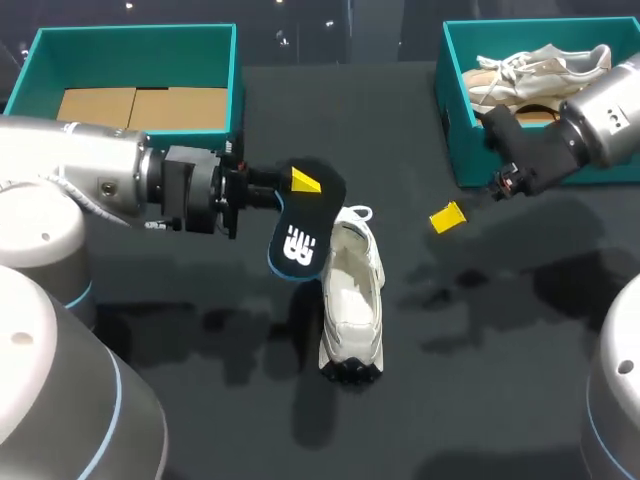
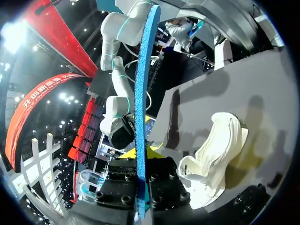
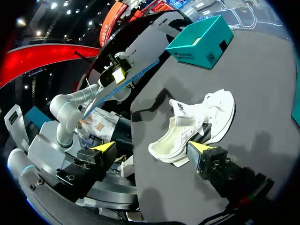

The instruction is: Take the shoe out of the shoebox, open the shoe tongue, remove and reinsert the insole, then place the shoe into the shoebox

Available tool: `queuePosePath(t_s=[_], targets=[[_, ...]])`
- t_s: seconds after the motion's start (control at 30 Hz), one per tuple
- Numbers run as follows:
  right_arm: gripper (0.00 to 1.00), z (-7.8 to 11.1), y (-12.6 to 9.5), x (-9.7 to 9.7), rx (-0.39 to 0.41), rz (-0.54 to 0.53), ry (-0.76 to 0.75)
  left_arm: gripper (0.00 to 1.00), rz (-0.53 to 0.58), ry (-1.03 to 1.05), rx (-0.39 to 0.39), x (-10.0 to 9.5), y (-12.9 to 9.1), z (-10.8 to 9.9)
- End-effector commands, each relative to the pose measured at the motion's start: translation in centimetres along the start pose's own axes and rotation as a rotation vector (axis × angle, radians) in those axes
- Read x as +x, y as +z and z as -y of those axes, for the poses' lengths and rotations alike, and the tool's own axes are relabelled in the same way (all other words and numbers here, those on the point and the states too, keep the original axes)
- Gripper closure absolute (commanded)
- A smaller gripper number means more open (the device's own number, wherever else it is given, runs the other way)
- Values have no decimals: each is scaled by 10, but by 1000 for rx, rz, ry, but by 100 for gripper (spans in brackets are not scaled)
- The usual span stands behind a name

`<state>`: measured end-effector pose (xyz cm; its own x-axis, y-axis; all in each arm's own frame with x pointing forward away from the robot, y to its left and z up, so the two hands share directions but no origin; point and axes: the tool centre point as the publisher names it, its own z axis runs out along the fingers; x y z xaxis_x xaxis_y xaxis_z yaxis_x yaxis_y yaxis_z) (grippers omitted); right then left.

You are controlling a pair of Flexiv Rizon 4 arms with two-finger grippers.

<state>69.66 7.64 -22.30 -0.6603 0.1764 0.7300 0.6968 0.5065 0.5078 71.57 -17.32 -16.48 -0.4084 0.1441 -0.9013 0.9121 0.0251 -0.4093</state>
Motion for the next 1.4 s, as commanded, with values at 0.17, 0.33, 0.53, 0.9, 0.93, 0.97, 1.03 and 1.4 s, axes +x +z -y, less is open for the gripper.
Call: queuePosePath(t_s=[0.17, 0.33, 0.53, 0.9, 0.93, 0.97, 1.03, 1.4], targets=[[0, 41, -21, 7, 83, 136, -235, 100, -33, -268, 76, 0, 17, 43], [0, 48, -21, 5, 109, 142, -244, 100, -47, -290, 98, 2, 18, 49], [0, 48, -21, 5, 109, 142, -244, 100, -47, -290, 98, 2, 18, 49], [0, 82, 8, -14, 212, 279, -501, 100, -58, -570, 165, 24, 36, 72], [0, 84, 12, -17, 227, 300, -512, 100, -52, -603, 180, 27, 40, 76], [0, 85, 15, -21, 240, 316, -512, 100, -65, -635, 217, 30, 42, 79], [0, 86, 19, -24, 260, 318, -515, 100, -78, -653, 222, 33, 45, 81], [0, 81, 30, -34, 328, 314, -596, 100, -95, -676, 202, 49, 60, 77]])
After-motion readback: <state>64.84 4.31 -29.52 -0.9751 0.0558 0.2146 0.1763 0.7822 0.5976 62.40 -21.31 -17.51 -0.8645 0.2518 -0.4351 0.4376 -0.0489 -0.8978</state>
